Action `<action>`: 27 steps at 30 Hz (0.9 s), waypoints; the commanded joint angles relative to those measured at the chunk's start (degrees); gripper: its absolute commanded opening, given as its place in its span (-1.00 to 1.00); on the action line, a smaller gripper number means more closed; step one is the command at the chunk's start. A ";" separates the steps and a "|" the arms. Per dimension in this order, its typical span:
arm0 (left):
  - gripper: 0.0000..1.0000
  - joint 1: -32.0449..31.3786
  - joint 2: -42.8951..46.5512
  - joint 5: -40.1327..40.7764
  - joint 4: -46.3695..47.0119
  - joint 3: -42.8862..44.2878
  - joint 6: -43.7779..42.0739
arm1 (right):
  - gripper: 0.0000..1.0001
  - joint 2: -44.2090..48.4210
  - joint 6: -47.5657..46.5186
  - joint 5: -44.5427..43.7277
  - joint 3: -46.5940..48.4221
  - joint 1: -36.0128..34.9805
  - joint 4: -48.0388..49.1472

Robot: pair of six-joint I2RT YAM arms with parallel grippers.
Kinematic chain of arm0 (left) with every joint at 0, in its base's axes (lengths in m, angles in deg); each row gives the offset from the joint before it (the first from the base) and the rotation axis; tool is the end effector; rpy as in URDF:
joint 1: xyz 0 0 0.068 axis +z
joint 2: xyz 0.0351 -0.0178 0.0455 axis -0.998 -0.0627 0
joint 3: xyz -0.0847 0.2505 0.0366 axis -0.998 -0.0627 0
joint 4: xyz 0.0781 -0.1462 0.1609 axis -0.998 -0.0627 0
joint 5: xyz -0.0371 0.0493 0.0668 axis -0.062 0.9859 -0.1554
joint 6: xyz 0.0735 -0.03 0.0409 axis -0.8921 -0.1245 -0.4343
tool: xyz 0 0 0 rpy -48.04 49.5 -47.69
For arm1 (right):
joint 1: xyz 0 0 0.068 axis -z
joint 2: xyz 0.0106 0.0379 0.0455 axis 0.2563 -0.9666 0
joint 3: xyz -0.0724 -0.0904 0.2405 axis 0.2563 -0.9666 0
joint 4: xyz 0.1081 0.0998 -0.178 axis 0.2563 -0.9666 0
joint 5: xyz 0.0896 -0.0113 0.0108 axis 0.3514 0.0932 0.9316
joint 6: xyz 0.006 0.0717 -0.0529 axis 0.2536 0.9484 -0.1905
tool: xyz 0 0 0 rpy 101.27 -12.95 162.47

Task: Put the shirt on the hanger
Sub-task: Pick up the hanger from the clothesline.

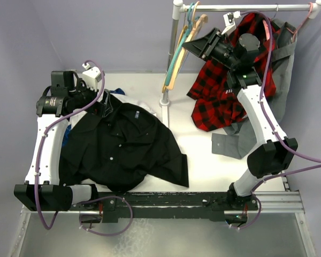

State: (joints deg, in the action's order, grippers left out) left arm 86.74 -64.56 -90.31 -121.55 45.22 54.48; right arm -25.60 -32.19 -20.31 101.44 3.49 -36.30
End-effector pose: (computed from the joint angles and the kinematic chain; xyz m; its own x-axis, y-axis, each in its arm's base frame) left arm 0.2472 -0.0340 0.3646 -0.5779 0.1988 -0.7915 0.4677 0.8755 -0.1216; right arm 0.3572 0.1218 0.4960 -0.3935 0.5589 -0.7299 -0.6865 0.3494 0.6377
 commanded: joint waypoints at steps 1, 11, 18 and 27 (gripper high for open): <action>0.99 -0.15 1.52 -0.93 1.88 -0.19 -0.66 | -0.38 0.65 0.64 -0.13 -0.24 -0.33 3.98; 0.99 -0.16 1.70 -0.94 1.96 -0.35 -0.68 | -0.65 0.90 1.09 0.32 -0.62 -0.33 4.56; 0.99 -0.16 2.16 -1.16 1.87 -0.61 -0.67 | -1.00 2.69 -0.41 0.38 -1.44 -0.14 2.82; 0.99 -0.16 2.29 -1.62 1.85 -0.66 -0.79 | -1.00 6.68 -1.40 0.31 -3.20 0.44 1.15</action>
State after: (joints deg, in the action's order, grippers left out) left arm 86.74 -63.80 -90.73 -121.53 44.52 54.45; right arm -24.62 -32.25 -20.13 99.03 3.63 -37.35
